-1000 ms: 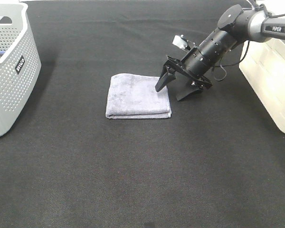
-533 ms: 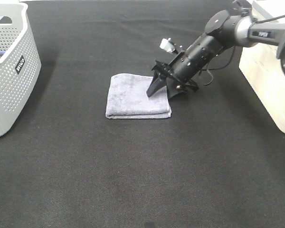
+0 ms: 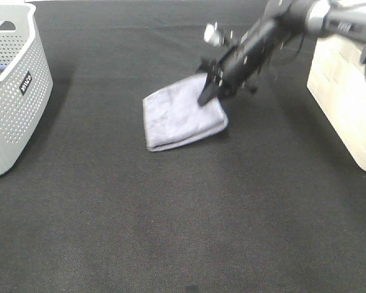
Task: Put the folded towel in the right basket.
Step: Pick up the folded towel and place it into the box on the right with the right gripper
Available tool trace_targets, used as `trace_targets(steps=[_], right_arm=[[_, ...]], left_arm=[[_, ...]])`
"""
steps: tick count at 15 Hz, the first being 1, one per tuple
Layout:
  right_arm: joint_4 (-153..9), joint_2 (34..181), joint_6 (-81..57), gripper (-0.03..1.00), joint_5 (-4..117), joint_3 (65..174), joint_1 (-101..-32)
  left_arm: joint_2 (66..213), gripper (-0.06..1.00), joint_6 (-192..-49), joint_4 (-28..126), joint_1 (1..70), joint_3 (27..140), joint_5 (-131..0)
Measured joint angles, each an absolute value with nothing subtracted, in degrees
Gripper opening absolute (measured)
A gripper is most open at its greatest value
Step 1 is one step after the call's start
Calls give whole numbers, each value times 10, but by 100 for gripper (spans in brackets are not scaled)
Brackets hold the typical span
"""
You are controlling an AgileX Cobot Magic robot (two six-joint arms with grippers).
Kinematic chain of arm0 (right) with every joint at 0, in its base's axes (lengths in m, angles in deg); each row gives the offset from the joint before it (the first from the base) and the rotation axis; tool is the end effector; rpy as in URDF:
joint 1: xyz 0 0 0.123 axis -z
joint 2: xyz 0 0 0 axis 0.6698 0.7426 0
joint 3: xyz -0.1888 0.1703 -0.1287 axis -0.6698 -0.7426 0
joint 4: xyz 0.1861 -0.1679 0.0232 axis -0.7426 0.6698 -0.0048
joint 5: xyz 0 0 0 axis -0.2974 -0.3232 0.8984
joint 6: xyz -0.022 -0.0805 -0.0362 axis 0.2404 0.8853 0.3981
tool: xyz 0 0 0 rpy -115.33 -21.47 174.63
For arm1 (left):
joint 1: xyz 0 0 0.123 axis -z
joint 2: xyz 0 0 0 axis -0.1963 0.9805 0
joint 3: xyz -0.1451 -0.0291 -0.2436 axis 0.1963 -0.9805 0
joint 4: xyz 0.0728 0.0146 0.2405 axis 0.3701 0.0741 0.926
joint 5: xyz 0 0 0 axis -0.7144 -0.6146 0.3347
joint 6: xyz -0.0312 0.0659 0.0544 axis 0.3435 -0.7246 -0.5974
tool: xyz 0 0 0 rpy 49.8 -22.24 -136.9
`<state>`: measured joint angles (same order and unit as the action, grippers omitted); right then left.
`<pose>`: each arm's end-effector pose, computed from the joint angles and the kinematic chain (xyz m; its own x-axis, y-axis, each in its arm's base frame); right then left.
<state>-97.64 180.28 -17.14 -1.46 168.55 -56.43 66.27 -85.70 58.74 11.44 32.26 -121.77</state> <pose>0.4977 0.1756 0.1468 -0.9108 -0.2877 -0.2961 -0.4018 0.7827 0.4754 -0.0053 -0.0051 0.2776 -0.4493 -0.0451 -0.8922 0.0319 0.9973 -0.0664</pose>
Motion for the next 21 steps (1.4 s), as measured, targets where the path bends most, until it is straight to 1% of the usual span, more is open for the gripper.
trace_targets(steps=[1, 4, 11, 14, 18, 21], right_arm=[[-957, 1778, -172, 7, -32, 1715, -564], [-919, 1728, -172, 7, -37, 1757, -564], [-729, 1580, -198, 7, -44, 1762, -560], [-721, 1527, -218, 7, -44, 1762, -513], [-717, 1484, -234, 7, -44, 1762, -417], [-716, 1474, -243, 7, -44, 1742, -345]], left_arm=[[663, 97, -857, 587, 114, 323, -1218], [663, 97, -857, 587, 114, 323, -1218], [663, 97, -857, 587, 114, 323, -1218], [663, 97, -857, 587, 114, 323, -1218], [663, 97, -857, 587, 114, 323, -1218], [663, 97, -857, 587, 114, 323, -1218]])
